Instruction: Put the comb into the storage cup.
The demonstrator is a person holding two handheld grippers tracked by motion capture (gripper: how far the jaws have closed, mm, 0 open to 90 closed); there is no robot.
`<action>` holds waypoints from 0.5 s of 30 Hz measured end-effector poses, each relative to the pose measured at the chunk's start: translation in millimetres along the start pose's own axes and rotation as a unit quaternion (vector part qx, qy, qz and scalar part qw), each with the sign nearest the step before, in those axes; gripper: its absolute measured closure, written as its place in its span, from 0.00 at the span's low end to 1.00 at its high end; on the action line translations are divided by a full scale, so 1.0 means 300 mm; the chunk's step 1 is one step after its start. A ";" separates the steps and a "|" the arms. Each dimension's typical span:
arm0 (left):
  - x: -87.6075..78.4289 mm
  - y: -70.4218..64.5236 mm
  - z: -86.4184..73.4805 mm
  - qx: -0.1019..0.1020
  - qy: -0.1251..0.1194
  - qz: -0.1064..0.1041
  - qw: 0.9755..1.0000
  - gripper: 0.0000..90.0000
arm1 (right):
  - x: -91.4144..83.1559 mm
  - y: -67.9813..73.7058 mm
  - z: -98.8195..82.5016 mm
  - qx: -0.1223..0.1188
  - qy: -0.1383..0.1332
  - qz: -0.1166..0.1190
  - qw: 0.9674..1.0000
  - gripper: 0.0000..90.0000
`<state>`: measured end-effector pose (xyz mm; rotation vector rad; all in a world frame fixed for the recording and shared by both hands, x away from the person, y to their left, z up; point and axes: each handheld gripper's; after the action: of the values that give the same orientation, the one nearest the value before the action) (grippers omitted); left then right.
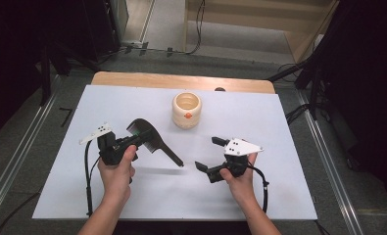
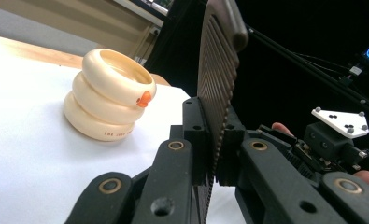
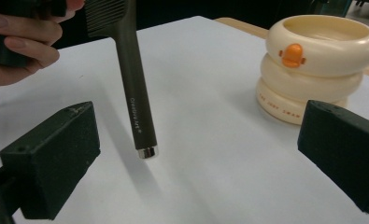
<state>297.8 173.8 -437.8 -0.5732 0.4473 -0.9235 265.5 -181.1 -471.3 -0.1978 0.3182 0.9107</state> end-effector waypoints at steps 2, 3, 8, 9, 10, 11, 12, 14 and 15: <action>0.001 -0.007 0.006 0.008 0.000 0.001 1.000 0.96 | -0.015 -0.009 -0.010 0.002 -0.003 -0.008 1.000 0.00; 0.002 -0.009 0.008 0.009 0.000 0.001 1.000 0.96 | -0.025 -0.015 -0.017 0.006 -0.004 -0.013 1.000 0.00; 0.004 -0.022 0.021 0.028 -0.001 0.006 1.000 0.96 | -0.068 -0.039 -0.049 0.016 -0.010 -0.020 1.000 0.00; 0.005 -0.023 0.022 0.030 -0.002 0.007 1.000 0.96 | -0.081 -0.045 -0.059 0.019 -0.012 -0.024 0.999 0.00; 0.006 -0.025 0.023 0.032 -0.002 0.007 0.999 0.96 | -0.089 -0.048 -0.065 0.021 -0.012 -0.027 0.999 0.00; 0.007 -0.026 0.023 0.033 -0.004 0.007 0.999 0.96 | -0.099 -0.053 -0.073 0.022 -0.013 -0.030 0.999 0.00; 0.009 -0.027 0.024 0.036 -0.002 0.008 0.999 0.96 | -0.109 -0.056 -0.079 0.022 -0.014 -0.033 0.999 0.00; 0.012 -0.030 0.025 0.042 0.000 0.010 0.999 0.96 | -0.129 -0.061 -0.089 0.020 -0.014 -0.044 0.999 0.00; 0.014 -0.032 0.026 0.043 0.000 0.010 0.999 0.96 | -0.141 -0.063 -0.095 0.020 -0.016 -0.047 0.999 0.00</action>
<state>298.7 167.9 -426.3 -0.4894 0.4105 -0.9193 251.1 -232.4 -482.5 -0.1596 0.2949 0.8124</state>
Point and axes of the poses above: each handheld gripper's, and its own axes: x roughly forward along the jaws, z roughly out of its top, y roughly to its left, and after that the axes turned 7 degrees about -x, right-handed
